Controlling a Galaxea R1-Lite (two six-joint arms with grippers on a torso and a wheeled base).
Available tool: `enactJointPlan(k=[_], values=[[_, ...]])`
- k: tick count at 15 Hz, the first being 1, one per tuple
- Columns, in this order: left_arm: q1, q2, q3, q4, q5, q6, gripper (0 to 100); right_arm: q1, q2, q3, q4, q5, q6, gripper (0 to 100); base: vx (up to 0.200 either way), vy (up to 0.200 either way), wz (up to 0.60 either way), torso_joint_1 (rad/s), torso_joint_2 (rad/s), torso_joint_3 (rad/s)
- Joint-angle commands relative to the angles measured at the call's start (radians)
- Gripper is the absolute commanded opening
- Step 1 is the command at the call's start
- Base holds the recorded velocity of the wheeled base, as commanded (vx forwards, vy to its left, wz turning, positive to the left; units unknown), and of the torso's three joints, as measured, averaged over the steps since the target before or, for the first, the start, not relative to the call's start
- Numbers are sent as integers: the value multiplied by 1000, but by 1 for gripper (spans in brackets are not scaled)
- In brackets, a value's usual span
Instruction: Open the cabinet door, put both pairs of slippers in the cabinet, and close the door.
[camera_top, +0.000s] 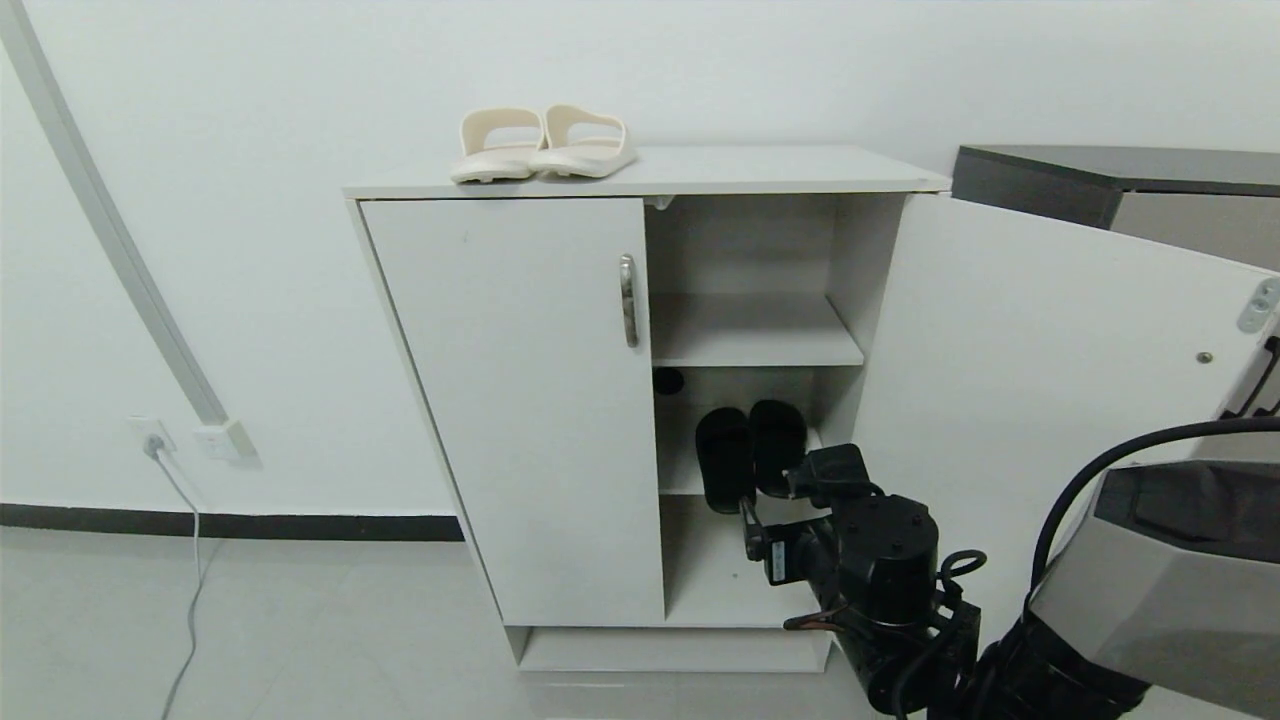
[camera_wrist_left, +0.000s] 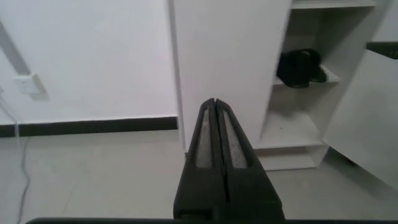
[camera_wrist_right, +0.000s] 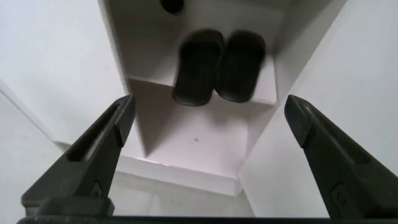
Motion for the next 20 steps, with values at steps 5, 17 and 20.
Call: enactJointPlan(k=[5,17,20], values=[[0,1,0,-2,-1,0,0,6,4,7,-9,1,0,100,0,200,0,4,2,2],[0,1,0,-2,-1,0,0,5,4,29,-47,0,0,100,0,167,0,1,3,2],[0,1,0,-2,-1,-1,0,-11,16,32,-98,3,-9,100,0,0,0,0,0,0]])
